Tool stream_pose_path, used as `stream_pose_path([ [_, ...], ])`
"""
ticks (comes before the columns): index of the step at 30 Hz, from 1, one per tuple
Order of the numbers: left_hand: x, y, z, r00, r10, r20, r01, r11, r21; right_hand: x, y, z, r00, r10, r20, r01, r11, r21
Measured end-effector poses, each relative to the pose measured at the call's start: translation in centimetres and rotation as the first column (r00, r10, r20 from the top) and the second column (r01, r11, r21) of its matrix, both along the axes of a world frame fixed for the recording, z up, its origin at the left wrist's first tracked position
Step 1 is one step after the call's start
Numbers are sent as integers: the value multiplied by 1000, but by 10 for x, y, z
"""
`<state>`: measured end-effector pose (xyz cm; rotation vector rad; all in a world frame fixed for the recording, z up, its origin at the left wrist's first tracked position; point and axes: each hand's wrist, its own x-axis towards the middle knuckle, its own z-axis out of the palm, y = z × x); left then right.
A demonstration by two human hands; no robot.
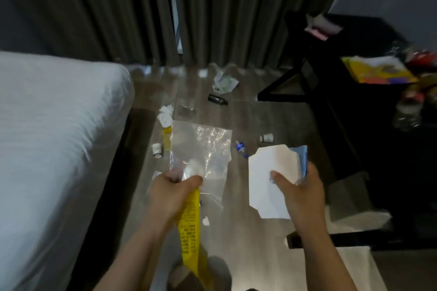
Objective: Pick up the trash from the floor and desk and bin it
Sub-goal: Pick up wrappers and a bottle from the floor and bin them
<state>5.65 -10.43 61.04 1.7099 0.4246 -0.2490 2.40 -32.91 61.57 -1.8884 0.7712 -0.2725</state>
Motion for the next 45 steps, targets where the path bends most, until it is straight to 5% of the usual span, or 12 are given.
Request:
stream_pose_path([
  [10,-7,-39,218,940,-105,324,115,993,-12,-24,-22,217,959,5,285,38,989,-146],
  [25,-64,-22,273,740,-524,421,582,813,-11,-202,59,288,789,-460,407,531,844,-76],
  [34,-204,-87,283,432,-814,390,898,429,-98,-396,88,308,469,-760,451,876,464,-130],
  [45,-519,-129,295,-117,-875,470,986,-159,-52,-699,180,322,7,-871,492,988,-72,-140],
])
